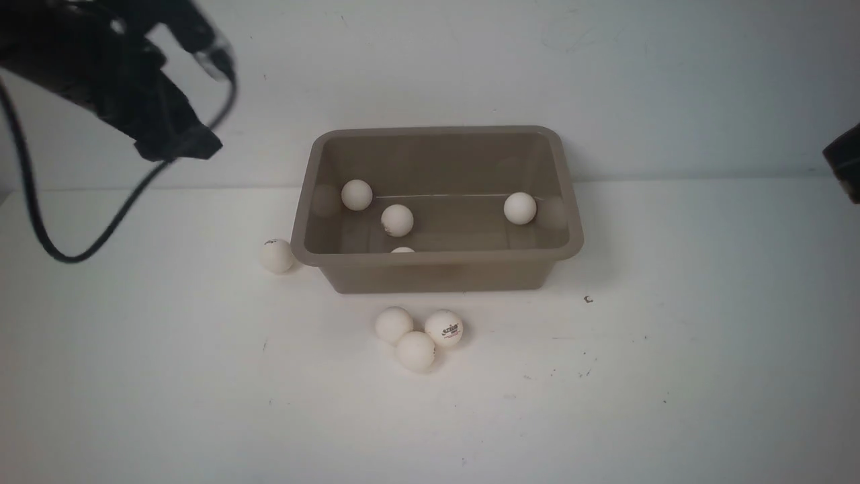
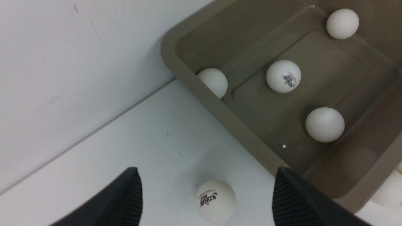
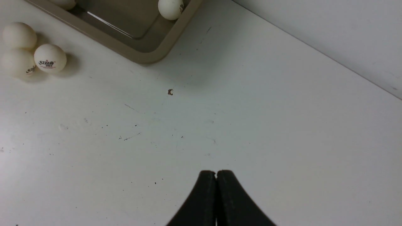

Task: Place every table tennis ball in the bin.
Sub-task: Use the left arm to clamp the table tennis ball closest to it

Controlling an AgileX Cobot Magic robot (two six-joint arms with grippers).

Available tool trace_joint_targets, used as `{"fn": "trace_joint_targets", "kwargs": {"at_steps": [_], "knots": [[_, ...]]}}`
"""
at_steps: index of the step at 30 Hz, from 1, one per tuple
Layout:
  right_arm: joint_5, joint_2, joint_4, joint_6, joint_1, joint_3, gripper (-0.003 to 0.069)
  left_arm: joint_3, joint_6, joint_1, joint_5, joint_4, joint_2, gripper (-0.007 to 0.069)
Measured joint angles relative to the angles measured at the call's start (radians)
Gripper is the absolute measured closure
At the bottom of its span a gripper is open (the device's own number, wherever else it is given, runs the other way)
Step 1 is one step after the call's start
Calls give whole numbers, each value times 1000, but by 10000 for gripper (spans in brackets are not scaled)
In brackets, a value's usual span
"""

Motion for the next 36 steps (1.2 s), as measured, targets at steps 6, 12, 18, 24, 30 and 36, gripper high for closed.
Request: {"fn": "trace_joint_targets", "kwargs": {"at_steps": [6,12,18,24,30,36], "knots": [[0,0,0,0,-1,0,674,0,-51,0,-12,4,70,125],[0,0,1,0,-1,0,674,0,-109,-7,-46,15,125,125],[0,1,1,0,-1,0,674,0,-159,-30,-57,40,155,125],[-1,16,1,0,-1,0,674,0,-193,-64,-68,54,181,125],[-1,36,2,0,-1,0,674,0,-227,-101,-111,131,208,125],[-5,37,2,-1,-1,0,675,0,-281,-113,-139,187,213,125]]}}
